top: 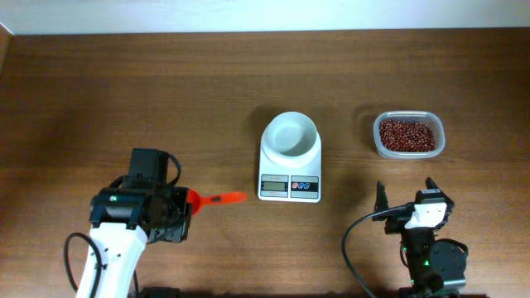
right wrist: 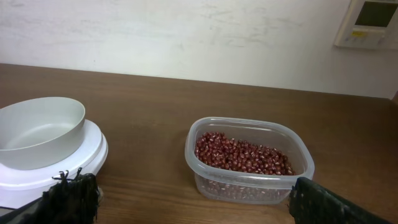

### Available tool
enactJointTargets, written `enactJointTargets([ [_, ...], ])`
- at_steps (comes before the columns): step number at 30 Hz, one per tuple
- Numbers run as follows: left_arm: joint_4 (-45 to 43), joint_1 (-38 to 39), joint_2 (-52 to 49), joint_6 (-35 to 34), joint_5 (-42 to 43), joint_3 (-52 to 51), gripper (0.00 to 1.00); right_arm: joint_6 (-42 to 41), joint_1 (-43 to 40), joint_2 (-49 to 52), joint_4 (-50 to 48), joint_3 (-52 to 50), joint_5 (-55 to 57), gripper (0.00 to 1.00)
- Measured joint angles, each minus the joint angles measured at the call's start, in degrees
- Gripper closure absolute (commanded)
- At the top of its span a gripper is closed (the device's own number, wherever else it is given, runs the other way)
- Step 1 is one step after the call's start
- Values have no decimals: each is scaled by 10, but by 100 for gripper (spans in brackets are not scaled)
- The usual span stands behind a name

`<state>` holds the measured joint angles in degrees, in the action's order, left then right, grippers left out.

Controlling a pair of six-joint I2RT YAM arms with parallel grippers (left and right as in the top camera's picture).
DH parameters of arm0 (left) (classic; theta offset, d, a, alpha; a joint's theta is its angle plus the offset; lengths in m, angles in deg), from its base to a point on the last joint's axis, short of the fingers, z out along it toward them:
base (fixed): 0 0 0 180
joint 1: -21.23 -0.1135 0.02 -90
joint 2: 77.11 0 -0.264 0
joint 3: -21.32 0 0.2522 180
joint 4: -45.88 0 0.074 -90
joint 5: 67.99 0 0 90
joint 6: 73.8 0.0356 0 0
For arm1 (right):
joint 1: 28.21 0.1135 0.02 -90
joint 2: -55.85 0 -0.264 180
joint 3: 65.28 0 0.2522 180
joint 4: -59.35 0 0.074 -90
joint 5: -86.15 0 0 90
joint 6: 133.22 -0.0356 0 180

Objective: Scoop and weigh 50g on scale
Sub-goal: 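Lift the red scoop and rotate it, handle pointing right, then open the right gripper and move it toward the scoop handle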

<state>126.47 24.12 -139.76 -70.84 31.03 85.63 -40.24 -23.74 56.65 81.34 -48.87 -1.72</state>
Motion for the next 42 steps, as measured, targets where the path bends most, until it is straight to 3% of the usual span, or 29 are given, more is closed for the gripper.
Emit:
enactJointTargets([
  [26, -3, 0, 0, -13, -7, 0, 100, -5, 0, 0, -16, 0, -9, 1],
  [35, -3, 0, 0, -13, -7, 0, 100, -169, 0, 0, -14, 0, -209, 1],
  [42, -8, 0, 0, -13, -7, 0, 100, -209, 0, 0, -14, 0, -248, 1],
])
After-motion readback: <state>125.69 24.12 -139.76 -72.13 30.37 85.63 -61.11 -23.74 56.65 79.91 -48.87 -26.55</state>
